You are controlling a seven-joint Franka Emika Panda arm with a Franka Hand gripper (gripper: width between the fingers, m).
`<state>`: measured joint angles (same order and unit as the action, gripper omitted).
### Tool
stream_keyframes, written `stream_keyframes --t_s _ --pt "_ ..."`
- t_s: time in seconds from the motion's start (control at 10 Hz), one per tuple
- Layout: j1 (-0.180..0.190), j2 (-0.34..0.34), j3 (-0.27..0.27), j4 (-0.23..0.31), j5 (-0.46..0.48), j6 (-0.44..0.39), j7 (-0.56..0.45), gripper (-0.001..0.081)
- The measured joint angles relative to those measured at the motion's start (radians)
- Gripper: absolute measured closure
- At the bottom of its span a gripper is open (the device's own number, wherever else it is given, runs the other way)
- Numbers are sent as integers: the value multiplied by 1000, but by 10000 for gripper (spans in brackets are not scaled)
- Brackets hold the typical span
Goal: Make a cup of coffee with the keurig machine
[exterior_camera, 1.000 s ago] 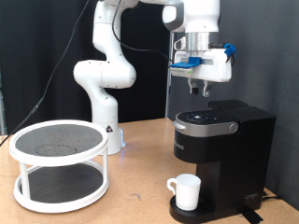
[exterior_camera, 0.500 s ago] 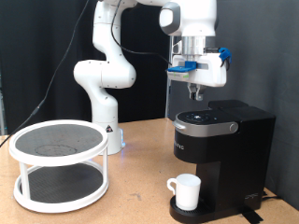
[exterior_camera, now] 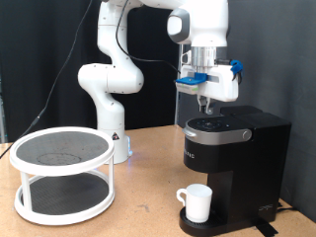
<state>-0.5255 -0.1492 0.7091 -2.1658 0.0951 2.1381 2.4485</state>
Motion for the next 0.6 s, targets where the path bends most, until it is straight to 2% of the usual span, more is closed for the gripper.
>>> stream_keyframes --t_s 0.6 --pt "1 68 8 6 3 -6 0 806"
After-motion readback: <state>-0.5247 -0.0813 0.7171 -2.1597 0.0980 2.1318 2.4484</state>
